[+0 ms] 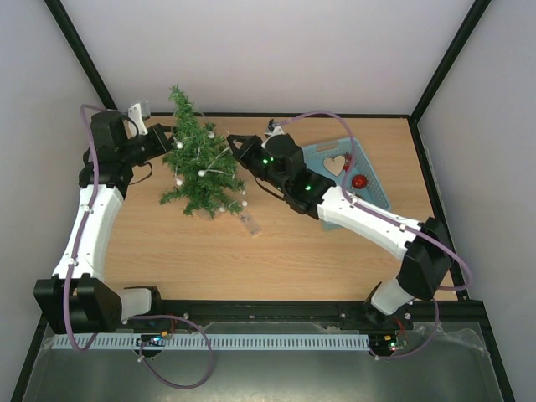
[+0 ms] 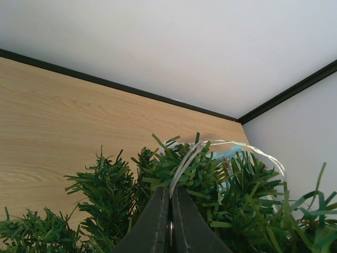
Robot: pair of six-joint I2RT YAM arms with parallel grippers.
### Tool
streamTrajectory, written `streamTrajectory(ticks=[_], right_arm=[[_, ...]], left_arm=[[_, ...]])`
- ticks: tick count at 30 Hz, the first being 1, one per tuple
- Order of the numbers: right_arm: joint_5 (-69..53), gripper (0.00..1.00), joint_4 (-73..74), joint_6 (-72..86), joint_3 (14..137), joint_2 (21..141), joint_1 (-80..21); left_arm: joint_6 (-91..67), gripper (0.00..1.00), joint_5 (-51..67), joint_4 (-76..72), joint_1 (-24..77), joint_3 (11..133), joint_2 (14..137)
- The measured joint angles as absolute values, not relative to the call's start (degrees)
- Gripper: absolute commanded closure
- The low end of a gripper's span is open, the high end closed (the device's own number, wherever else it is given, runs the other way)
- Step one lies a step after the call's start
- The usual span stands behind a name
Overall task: Decorate the small christmas tree
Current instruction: Wrap the decoration item around the Christmas tree.
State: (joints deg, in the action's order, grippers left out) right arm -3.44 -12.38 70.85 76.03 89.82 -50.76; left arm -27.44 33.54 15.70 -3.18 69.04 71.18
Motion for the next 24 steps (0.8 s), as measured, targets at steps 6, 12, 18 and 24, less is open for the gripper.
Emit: streamTrajectory(ticks=[6,12,18,24], right_arm=[[2.0,0.98,-5.3,66.2,71.2,80.7,-50.8],[5.6,0.98,-0.2,63.6,63.7,69.5,-50.8],[7.7,0.98,2.1,61.8,56.6,65.3,-50.8],[3.7,0.98,-1.9,56.9,55.9,66.5,-50.8]], left_arm=[[-26.8,0.97,32.8,15.7,-3.2,68.9,71.2],[-26.1,0.98,32.5,15.7,-3.2,68.9,71.2],[-25.8,0.98,32.3,15.7,-3.2,68.5,71.2],[-25.7,0.98,32.3,15.7,-3.2,68.0,71.2]])
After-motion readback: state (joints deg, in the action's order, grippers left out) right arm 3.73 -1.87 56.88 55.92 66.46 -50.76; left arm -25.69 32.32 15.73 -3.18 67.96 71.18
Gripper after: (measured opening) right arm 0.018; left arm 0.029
